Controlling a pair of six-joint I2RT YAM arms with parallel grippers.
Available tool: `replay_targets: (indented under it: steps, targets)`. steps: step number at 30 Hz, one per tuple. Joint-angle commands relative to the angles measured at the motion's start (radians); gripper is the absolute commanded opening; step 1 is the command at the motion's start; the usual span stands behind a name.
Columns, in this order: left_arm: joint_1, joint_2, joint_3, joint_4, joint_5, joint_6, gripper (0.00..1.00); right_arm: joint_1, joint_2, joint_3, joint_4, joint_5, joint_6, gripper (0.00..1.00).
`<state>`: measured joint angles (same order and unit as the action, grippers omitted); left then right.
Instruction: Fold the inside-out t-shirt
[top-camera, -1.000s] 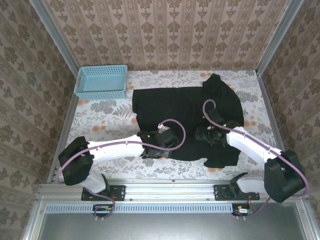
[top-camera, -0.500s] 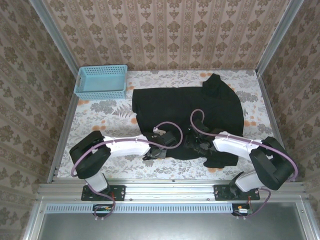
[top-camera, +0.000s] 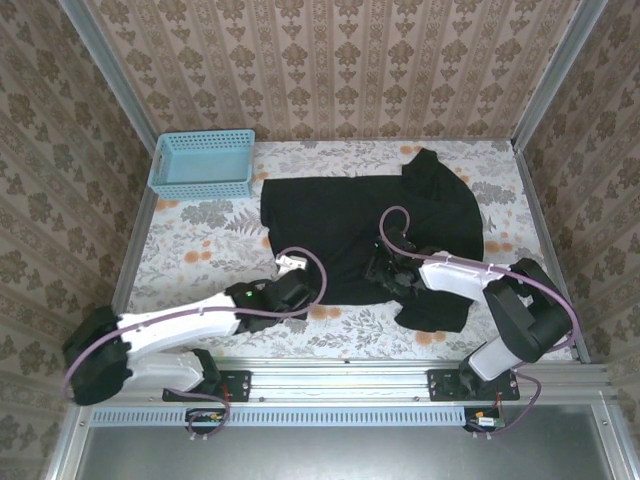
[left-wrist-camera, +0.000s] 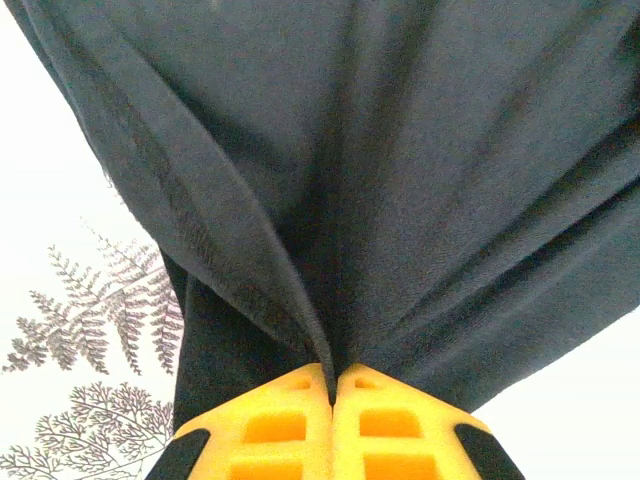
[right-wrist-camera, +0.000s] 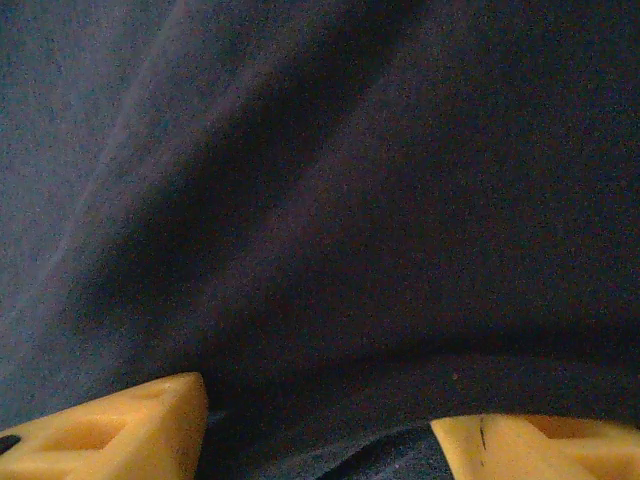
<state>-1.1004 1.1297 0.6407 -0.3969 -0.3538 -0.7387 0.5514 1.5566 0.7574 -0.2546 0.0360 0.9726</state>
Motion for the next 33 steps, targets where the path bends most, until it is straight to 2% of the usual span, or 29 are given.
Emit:
replay_targets:
  steps: [1,4,6,8,10,14,16,19,24,27,33]
  targets:
    - [0.052,-0.157,-0.072,-0.058,-0.031,0.093,0.00,-0.058,0.068,-0.029,-0.101,0.090,-0.021,0.66]
    - [0.184,-0.257,-0.121,0.020,0.117,0.136,0.00,-0.091,0.074,-0.023,-0.093,0.077,-0.035,0.65]
    - [0.289,-0.270,-0.132,0.084,0.222,0.165,0.00,-0.112,0.075,-0.015,-0.088,0.068,-0.046,0.64]
    - [0.376,-0.231,-0.104,0.123,0.296,0.192,0.00,-0.125,0.064,-0.002,-0.082,0.054,-0.064,0.63]
    - [0.422,-0.134,-0.043,0.157,0.343,0.234,0.00,-0.123,0.049,0.023,-0.080,0.045,-0.102,0.63]
    - [0.437,0.102,0.149,0.059,0.282,0.284,0.00,-0.126,0.023,0.077,-0.152,0.094,-0.155,0.64]
    - [0.481,0.179,0.208,0.021,0.262,0.284,0.00,-0.155,0.007,0.082,-0.162,0.100,-0.176,0.63]
    - [0.578,0.180,0.257,0.047,0.332,0.280,0.00,-0.234,-0.003,0.081,-0.161,0.069,-0.195,0.63]
    - [0.653,0.160,0.397,0.113,0.395,0.342,0.00,-0.300,0.013,0.154,-0.173,0.037,-0.274,0.62]
    - [0.689,0.313,0.544,0.069,0.484,0.385,0.00,-0.302,0.031,0.226,-0.200,0.023,-0.337,0.62]
    - [0.700,0.617,0.726,-0.075,0.384,0.381,0.01,-0.309,-0.063,0.263,-0.319,0.095,-0.402,0.72]
